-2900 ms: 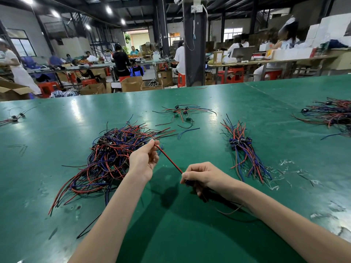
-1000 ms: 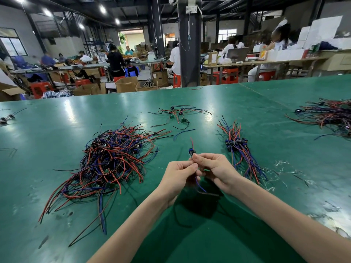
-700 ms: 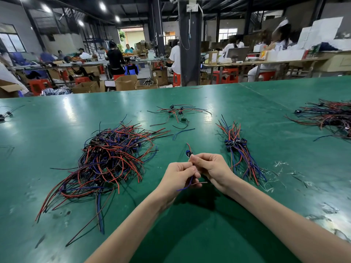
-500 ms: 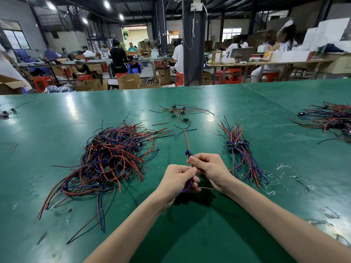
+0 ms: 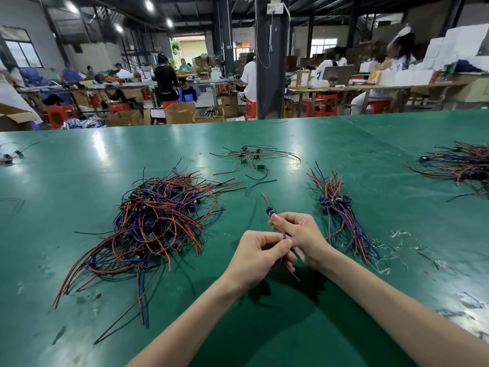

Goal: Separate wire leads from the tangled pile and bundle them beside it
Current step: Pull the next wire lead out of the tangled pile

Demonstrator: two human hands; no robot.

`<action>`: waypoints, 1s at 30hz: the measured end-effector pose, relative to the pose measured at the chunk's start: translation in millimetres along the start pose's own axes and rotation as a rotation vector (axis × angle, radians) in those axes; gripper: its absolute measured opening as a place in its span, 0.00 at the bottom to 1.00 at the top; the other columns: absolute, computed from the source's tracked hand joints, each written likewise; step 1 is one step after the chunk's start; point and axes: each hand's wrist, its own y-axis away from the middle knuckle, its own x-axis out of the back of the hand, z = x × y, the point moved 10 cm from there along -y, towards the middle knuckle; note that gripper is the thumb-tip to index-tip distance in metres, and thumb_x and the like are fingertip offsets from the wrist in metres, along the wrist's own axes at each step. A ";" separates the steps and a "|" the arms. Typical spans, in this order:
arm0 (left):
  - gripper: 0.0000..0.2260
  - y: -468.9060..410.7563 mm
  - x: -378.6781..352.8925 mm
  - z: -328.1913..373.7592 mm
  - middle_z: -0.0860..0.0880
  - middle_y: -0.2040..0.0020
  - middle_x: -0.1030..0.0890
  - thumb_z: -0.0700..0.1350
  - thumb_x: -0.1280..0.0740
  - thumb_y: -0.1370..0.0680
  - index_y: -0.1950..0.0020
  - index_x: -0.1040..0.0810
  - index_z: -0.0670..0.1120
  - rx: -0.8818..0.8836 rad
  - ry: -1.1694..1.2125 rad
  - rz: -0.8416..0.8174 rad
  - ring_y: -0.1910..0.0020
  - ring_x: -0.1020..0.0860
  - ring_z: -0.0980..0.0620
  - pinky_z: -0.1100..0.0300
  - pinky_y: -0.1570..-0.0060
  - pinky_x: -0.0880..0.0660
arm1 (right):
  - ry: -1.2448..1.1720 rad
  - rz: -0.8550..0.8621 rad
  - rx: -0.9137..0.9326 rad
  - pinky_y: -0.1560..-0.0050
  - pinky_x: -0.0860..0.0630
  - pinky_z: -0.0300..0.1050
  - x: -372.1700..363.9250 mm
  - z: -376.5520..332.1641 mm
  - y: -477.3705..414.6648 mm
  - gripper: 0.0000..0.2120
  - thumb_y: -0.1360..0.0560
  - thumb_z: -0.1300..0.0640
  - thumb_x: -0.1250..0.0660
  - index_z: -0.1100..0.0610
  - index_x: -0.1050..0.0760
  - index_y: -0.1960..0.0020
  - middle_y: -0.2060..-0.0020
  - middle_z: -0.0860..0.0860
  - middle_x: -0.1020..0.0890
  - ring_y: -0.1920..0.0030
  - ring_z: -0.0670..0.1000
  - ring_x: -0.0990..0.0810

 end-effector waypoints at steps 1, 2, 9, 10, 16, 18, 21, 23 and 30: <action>0.08 1.8 -3.0 2.5 0.52 0.71 0.20 0.34 0.37 0.21 0.51 0.21 0.29 -0.017 -0.022 -0.019 0.75 0.23 0.55 0.67 0.70 0.26 | 0.002 0.004 0.000 0.77 0.32 0.33 0.5 -0.8 0.3 0.10 0.24 0.62 0.34 0.64 0.24 0.63 0.78 0.47 0.24 0.79 0.41 0.31; 0.08 3.8 -6.5 4.6 0.52 0.71 0.20 0.34 0.37 0.21 0.51 0.21 0.30 -0.031 -0.043 -0.038 0.74 0.22 0.55 0.68 0.70 0.28 | 0.010 0.009 0.004 0.77 0.32 0.33 1.7 -2.2 1.0 0.10 0.24 0.62 0.34 0.63 0.23 0.64 0.78 0.47 0.24 0.79 0.41 0.30; 0.09 6.9 -10.9 9.6 0.48 0.72 0.21 0.37 0.34 0.22 0.58 0.19 0.33 -0.054 -0.087 -0.065 0.76 0.25 0.54 0.66 0.71 0.27 | 0.004 0.055 0.061 0.72 0.32 0.33 16.0 -22.2 1.4 0.10 0.24 0.63 0.34 0.62 0.22 0.64 0.75 0.47 0.22 0.76 0.43 0.32; 0.08 6.8 -11.2 9.5 0.49 0.73 0.21 0.38 0.35 0.22 0.58 0.18 0.36 -0.043 -0.062 -0.066 0.76 0.25 0.54 0.66 0.71 0.26 | 0.005 0.072 0.080 0.72 0.31 0.32 20.0 -29.1 0.5 0.09 0.24 0.63 0.34 0.62 0.23 0.63 0.75 0.46 0.22 0.76 0.42 0.32; 0.07 9.0 -19.6 5.1 0.51 0.71 0.22 0.34 0.39 0.21 0.50 0.20 0.38 0.013 0.027 -0.114 0.74 0.24 0.54 0.62 0.67 0.22 | 0.025 0.153 0.164 0.71 0.30 0.32 44.8 -53.1 -2.4 0.08 0.25 0.63 0.33 0.62 0.22 0.62 0.75 0.45 0.21 0.76 0.41 0.32; 0.08 9.3 -21.2 -2.1 0.50 0.74 0.23 0.36 0.39 0.20 0.52 0.21 0.39 0.077 -0.003 -0.123 0.77 0.25 0.54 0.62 0.72 0.23 | 0.071 0.165 0.176 0.71 0.30 0.33 49.0 -53.4 -2.4 0.08 0.25 0.61 0.32 0.62 0.21 0.62 0.75 0.45 0.21 0.76 0.41 0.32; 0.09 6.4 -12.2 -16.1 0.49 0.77 0.25 0.37 0.40 0.19 0.56 0.21 0.39 0.194 -0.029 -0.069 0.80 0.27 0.55 0.62 0.78 0.25 | 0.105 0.203 0.181 0.70 0.31 0.34 56.9 -53.1 -2.9 0.08 0.26 0.60 0.31 0.60 0.20 0.63 0.73 0.45 0.20 0.76 0.42 0.33; 0.10 5.0 -3.8 -24.9 0.49 0.78 0.26 0.36 0.41 0.20 0.57 0.22 0.38 0.262 -0.040 -0.022 0.81 0.28 0.55 0.63 0.79 0.27 | 0.124 0.215 0.186 0.70 0.32 0.33 57.9 -53.6 -1.7 0.08 0.26 0.59 0.30 0.60 0.20 0.64 0.72 0.46 0.20 0.75 0.44 0.34; 0.09 5.0 16.3 -42.3 0.49 0.80 0.27 0.32 0.44 0.22 0.55 0.24 0.34 0.384 -0.052 0.116 0.83 0.29 0.54 0.62 0.82 0.28 | 0.094 0.126 0.191 0.70 0.32 0.33 33.2 -53.2 9.8 0.07 0.29 0.57 0.29 0.59 0.19 0.63 0.71 0.47 0.19 0.73 0.45 0.33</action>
